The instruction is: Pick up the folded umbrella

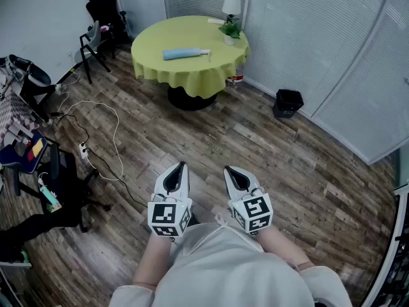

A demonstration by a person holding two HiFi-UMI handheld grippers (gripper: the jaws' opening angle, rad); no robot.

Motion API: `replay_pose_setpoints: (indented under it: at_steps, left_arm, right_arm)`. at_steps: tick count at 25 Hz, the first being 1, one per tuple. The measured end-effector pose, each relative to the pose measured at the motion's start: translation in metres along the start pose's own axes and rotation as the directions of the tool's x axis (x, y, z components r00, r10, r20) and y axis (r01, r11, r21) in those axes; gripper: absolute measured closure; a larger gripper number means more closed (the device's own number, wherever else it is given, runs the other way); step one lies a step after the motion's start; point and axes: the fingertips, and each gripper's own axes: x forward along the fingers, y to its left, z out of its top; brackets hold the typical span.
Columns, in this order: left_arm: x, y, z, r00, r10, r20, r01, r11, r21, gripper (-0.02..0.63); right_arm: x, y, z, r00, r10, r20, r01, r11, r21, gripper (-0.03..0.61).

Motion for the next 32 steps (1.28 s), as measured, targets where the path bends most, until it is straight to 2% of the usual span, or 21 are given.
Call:
replay_pose_setpoints:
  at_steps: [6,19,28,32]
  left_arm:
    - [0.003,0.001,-0.005,1.0,0.006,-0.009,-0.006,1.0,-0.001,0.607]
    - [0.028,0.008,-0.03,0.996,0.022,-0.09,-0.02,1.0,0.013,0.607]
    - [0.088,0.068,-0.035,0.993,0.023,-0.115,-0.024,1.0,-0.003,0.607]
    - [0.129,0.112,-0.032,0.993,0.009,-0.117,-0.012,1.0,-0.025,0.607]
  right_arm:
    - [0.002,-0.003,-0.007,1.0,0.0,-0.017,0.0,1.0,0.012,0.58]
    - [0.024,-0.036,-0.03,0.999,-0.038,-0.036,0.044,0.985,0.168,0.579]
    - [0.1,-0.058,-0.029,0.996,-0.061,-0.059,0.072,0.976,0.203,0.58]
    - [0.155,-0.066,-0.018,0.994,-0.083,-0.072,0.096,0.975,0.2,0.579]
